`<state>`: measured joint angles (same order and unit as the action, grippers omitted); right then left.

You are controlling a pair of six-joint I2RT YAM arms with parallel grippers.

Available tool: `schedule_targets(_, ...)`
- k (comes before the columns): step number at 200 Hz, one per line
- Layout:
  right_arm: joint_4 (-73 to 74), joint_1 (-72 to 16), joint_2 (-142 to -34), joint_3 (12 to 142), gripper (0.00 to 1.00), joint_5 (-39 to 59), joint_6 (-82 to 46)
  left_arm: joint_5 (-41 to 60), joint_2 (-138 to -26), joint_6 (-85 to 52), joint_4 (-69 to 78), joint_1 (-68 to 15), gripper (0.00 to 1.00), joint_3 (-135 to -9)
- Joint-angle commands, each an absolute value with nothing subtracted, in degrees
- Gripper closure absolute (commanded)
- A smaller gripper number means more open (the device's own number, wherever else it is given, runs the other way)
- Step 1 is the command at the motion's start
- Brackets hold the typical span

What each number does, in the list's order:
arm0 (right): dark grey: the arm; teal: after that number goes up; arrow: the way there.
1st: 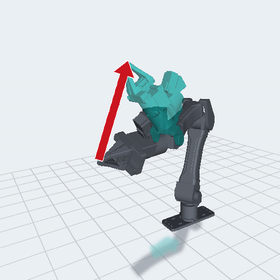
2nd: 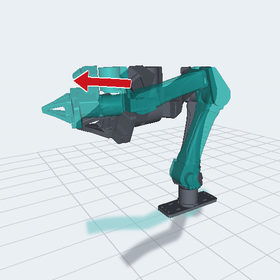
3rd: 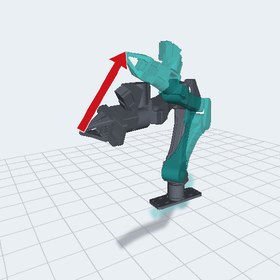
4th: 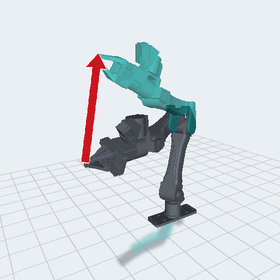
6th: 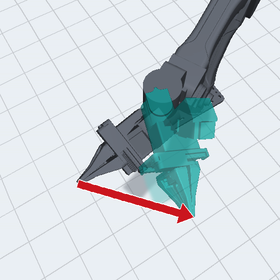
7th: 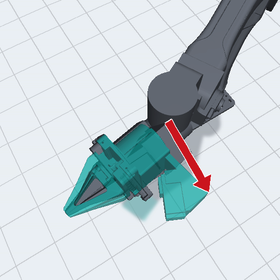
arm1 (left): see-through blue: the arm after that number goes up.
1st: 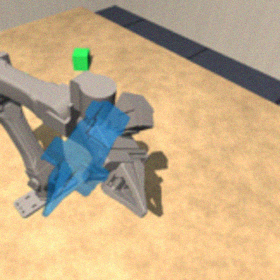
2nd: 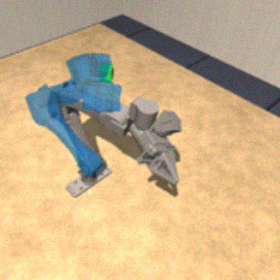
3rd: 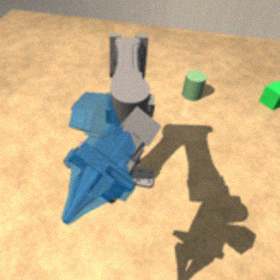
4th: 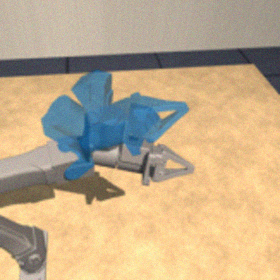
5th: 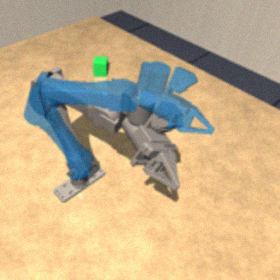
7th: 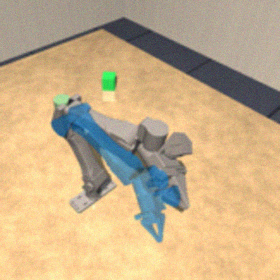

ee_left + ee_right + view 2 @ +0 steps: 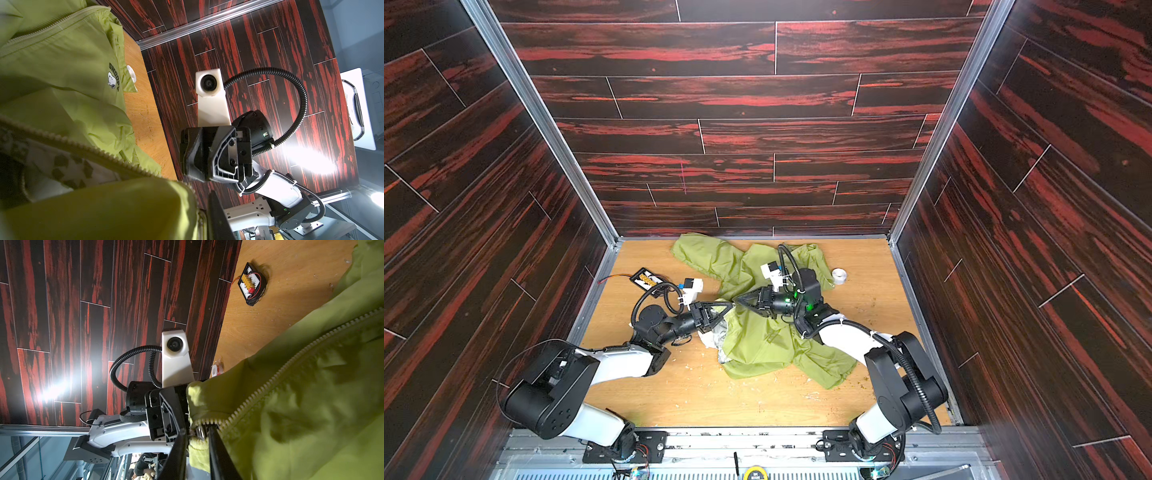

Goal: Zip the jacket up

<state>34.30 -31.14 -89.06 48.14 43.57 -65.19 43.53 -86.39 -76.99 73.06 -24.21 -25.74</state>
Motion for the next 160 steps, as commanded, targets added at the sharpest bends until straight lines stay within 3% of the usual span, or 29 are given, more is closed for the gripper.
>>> schedule_targets(1, 36.3, -31.4, -91.3, 47.7, 0.78, 44.2, -65.9, 44.6, -84.1, -77.4, 74.7, -24.0, 1.00, -27.4)
schedule_targets(160, 40.7, -33.1, -93.4, 47.9, 0.82, 44.9, -68.3, 44.6, -84.4, -77.6, 74.5, -24.0, 1.00, -27.3)
